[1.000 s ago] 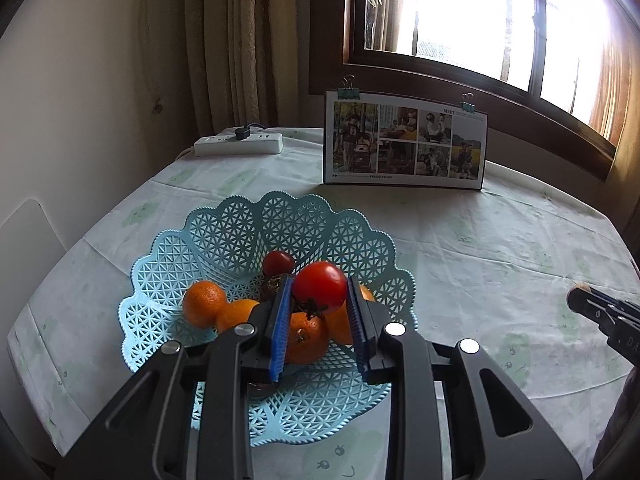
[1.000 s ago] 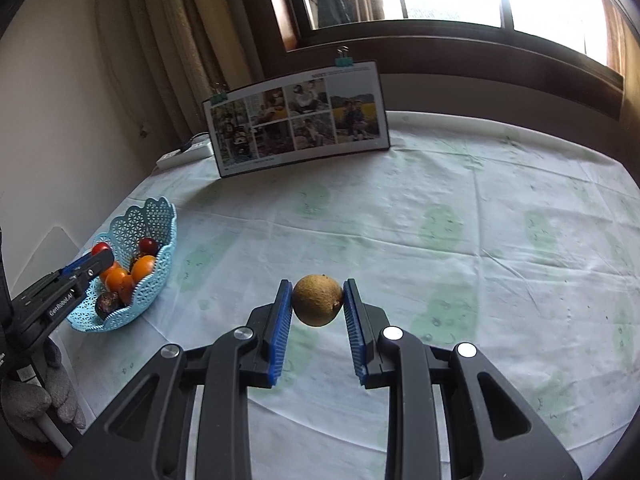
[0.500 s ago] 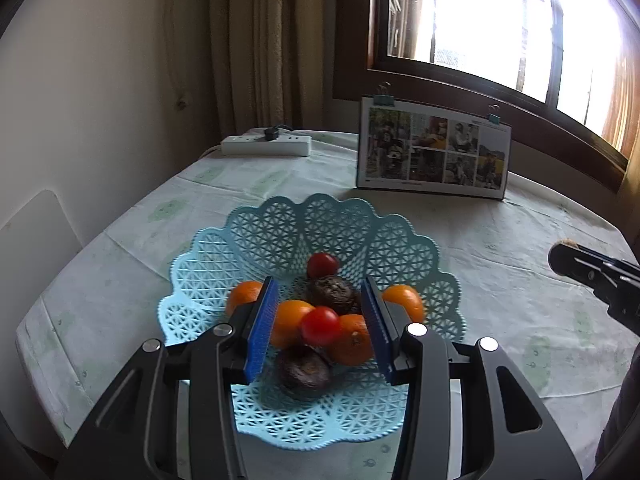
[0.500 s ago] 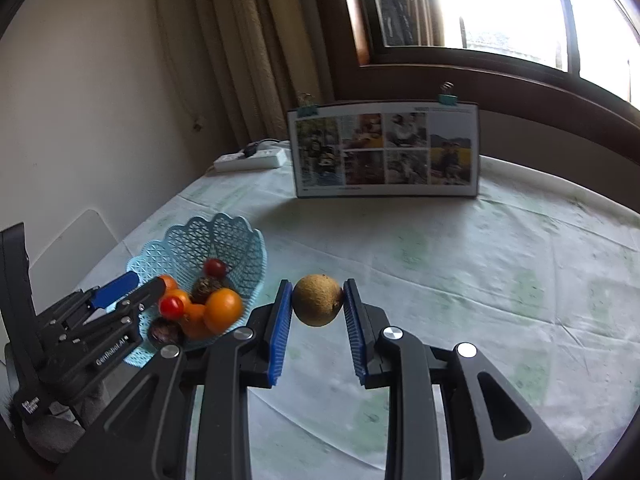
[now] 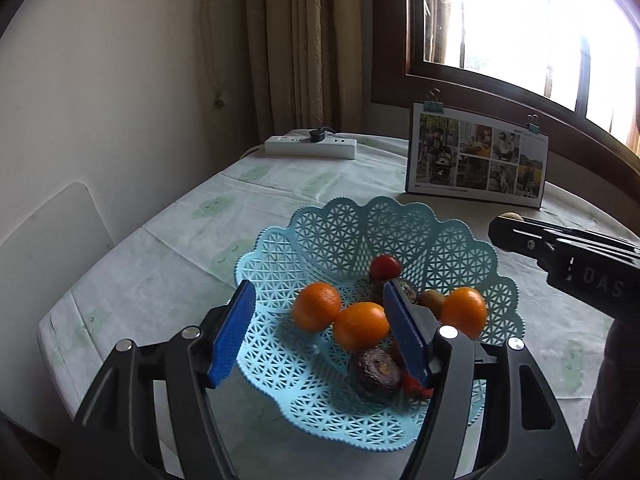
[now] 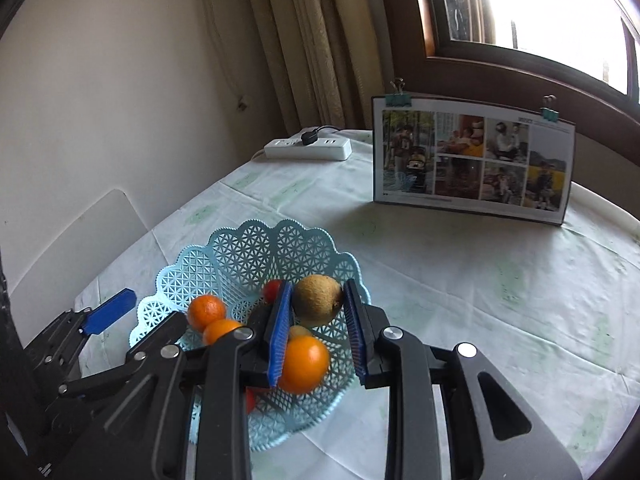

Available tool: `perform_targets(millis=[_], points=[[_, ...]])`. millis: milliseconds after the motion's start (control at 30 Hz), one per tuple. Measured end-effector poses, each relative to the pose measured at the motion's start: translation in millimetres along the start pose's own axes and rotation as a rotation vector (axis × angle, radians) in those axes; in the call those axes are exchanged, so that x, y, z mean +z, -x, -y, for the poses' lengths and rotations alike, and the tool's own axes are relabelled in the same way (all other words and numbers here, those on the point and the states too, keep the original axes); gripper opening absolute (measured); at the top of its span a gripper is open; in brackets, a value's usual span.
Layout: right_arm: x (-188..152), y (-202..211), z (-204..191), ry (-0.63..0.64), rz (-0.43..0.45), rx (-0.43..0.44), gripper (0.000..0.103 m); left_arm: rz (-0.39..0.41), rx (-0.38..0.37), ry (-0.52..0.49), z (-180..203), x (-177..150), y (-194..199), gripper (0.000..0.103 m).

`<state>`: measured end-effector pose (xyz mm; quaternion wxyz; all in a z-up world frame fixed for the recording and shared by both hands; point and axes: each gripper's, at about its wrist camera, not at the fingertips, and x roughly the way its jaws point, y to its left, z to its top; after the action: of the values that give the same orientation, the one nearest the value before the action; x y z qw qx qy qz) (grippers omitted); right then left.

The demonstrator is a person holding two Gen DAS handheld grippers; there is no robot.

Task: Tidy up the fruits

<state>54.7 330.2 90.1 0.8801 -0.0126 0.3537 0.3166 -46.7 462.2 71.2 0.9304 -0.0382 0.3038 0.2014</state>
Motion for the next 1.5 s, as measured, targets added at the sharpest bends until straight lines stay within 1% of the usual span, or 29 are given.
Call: perform_targets(millis=[233,500,533,567,600,700,733,767,800,900,933,967,1033,1100,1133,1167,1200,1267,1300,1367,1500], points=[[3,-16,2,-0.006,-0.022,-0.002,0.026,-0.009,0.017,0.019,-10,0,-4,0.068],[2,-32,3,-0.015,-0.058,0.010,0.027,-0.023,0.021,0.024,-12,-1,-10,0.069],[3,-33,3,-0.020,-0.058,0.015,0.028,-0.024,0.023,0.024,-12,-1,-10,0.075],[3,-33,4,-0.027,-0.055,0.015,0.033,-0.023,0.025,0.026,-13,-1,-9,0.083],[4,-32,5,-0.032,-0.051,0.014,0.035,-0.020,0.027,0.027,-13,0,-10,0.085],[3,-28,8,-0.038,-0.042,0.008,0.041,-0.015,0.033,0.029,-13,0,-8,0.086],[1,-26,10,-0.041,-0.041,0.006,0.048,-0.017,0.037,0.030,-13,0,-9,0.090],[0,-23,12,-0.046,-0.037,0.003,0.055,-0.016,0.040,0.031,-13,0,-8,0.097],[-2,-20,15,-0.050,-0.033,0.000,0.058,-0.014,0.044,0.033,-13,0,-8,0.098],[-10,-10,20,-0.037,-0.022,-0.030,0.064,-0.005,0.053,0.035,-13,0,-6,0.099],[-12,-7,21,-0.032,-0.017,-0.037,0.072,-0.005,0.056,0.036,-12,0,-5,0.099],[-15,-2,21,-0.022,-0.006,-0.049,0.076,-0.003,0.058,0.037,-12,0,-4,0.100],[-21,7,21,0.004,0.011,-0.065,0.079,0.003,0.066,0.038,-11,0,-3,0.100],[-26,16,18,0.028,0.031,-0.078,0.085,0.006,0.070,0.039,-10,1,-1,0.100],[-28,20,17,0.037,0.044,-0.081,0.090,0.007,0.072,0.039,-10,1,0,0.100],[-31,25,14,0.054,0.064,-0.089,0.092,0.012,0.078,0.037,-9,1,2,0.100],[-33,28,12,0.066,0.073,-0.097,0.093,0.019,0.087,0.033,-8,1,4,0.100],[-38,31,7,0.092,0.083,-0.121,0.098,0.040,0.117,0.021,-5,0,9,0.100],[-40,32,5,0.104,0.080,-0.135,0.098,0.045,0.126,0.018,-5,0,11,0.100],[-43,33,3,0.116,0.077,-0.123,0.098,0.057,0.151,0.012,-5,-2,16,0.100],[-49,42,-3,0.141,0.102,-0.113,0.098,0.070,0.193,0.014,-8,-4,24,0.100]])
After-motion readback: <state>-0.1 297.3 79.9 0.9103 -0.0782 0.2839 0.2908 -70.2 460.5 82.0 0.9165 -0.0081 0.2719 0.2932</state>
